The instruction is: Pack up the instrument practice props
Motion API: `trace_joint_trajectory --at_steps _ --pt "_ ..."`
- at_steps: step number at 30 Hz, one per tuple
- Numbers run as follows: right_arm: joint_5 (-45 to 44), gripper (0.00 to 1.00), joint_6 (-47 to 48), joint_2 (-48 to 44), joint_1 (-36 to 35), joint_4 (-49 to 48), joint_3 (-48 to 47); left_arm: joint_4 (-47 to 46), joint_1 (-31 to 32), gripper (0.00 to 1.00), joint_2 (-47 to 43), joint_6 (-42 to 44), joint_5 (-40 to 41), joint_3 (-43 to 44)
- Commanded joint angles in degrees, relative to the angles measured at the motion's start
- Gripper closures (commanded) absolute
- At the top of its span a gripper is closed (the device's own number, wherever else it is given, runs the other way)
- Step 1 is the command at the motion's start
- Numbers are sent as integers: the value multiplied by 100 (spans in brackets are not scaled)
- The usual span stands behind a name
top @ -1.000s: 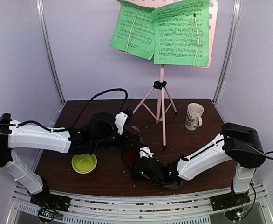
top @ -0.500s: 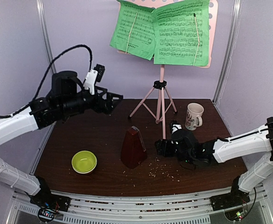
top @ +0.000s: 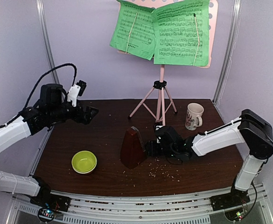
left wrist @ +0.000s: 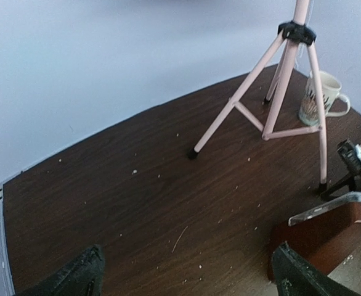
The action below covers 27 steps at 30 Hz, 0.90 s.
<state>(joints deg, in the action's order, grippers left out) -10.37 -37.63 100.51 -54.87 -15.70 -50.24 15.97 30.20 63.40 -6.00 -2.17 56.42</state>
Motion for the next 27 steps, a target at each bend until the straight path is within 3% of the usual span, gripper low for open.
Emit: trace_joint_trajectory --at_steps 1,8,14,21,27 --pt "580 40 366 -3 -165 -95 -22 -464 -37 2 86 246 472 -392" --pt "994 39 700 -356 -686 -253 412 -524 -54 2 88 230 527 -412" --pt "860 32 1190 -1370 -519 -45 649 -575 -67 2 -117 222 633 -518" --pt "2614 10 2076 -1439 -92 113 -215 -605 -98 2 -194 194 784 -536" --pt "3953 7 2729 -554 24 819 -1469 -838 -299 2 -496 51 769 -700"
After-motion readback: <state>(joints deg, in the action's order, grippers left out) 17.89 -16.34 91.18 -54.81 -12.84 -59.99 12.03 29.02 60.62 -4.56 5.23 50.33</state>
